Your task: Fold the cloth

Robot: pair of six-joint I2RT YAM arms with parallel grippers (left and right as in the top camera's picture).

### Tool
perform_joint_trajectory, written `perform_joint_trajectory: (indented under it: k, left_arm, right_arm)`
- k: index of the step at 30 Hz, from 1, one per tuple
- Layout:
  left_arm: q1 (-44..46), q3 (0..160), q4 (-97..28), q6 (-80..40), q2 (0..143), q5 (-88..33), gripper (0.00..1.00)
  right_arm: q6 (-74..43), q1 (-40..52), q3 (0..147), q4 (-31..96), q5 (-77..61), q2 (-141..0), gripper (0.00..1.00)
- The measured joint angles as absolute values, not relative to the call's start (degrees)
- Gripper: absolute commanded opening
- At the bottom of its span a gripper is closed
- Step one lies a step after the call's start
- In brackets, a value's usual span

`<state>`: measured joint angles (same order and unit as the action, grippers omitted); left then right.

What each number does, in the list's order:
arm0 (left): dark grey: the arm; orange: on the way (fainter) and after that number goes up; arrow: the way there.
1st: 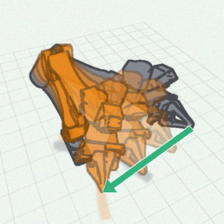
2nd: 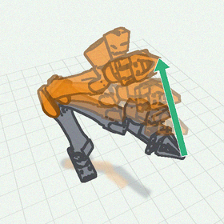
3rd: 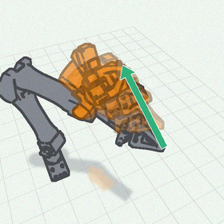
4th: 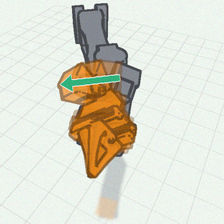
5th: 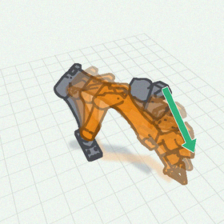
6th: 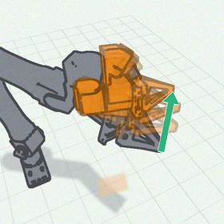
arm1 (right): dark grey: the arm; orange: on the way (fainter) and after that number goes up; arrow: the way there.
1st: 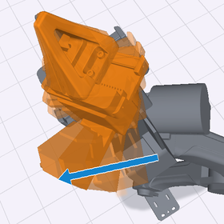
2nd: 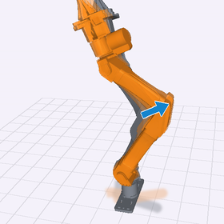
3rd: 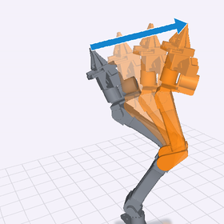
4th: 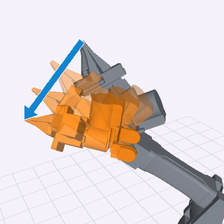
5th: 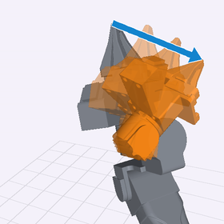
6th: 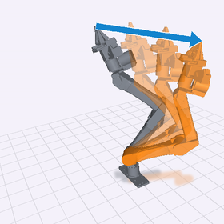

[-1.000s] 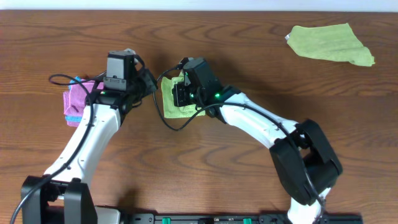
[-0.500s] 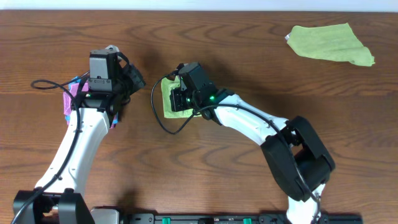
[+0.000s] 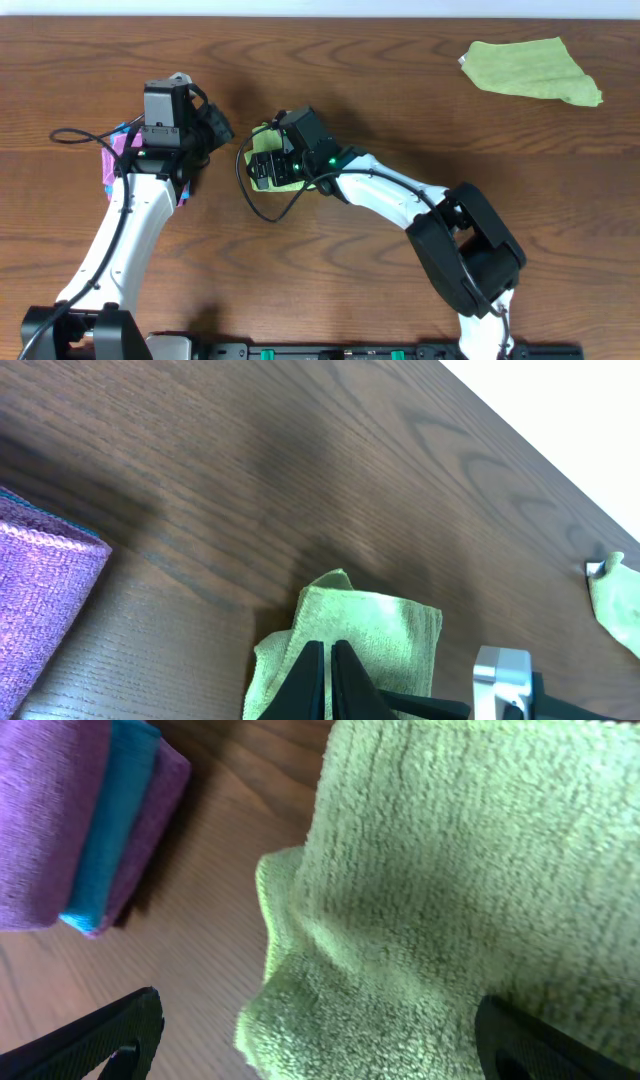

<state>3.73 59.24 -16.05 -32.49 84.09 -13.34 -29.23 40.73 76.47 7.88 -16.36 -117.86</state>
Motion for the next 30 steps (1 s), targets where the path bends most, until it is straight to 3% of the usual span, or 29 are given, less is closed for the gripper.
perform_joint_trajectory:
  k: [12,19,25,30]
  left_arm:
    - [3.7,59.2,-16.1,-32.5,84.1,-13.3,0.07]
    - [3.2,59.2,-16.1,-31.8,82.9,-13.3,0.56]
    - [3.1,59.2,-16.1,-31.8,81.1,-13.3,0.81]
    - [3.1,59.3,-17.2,-32.3,80.0,-13.6,0.9]
  right_arm:
    - [-27.8,38.0,87.9,16.8,-18.1,-117.9,0.99]
    - [-24.5,31.2,90.2,32.7,-11.3,-112.0,0.99]
    - [-19.7,25.5,90.6,47.7,-5.3,-102.9,0.99]
    - [-17.1,24.8,89.9,57.1,1.4,-94.5,0.99]
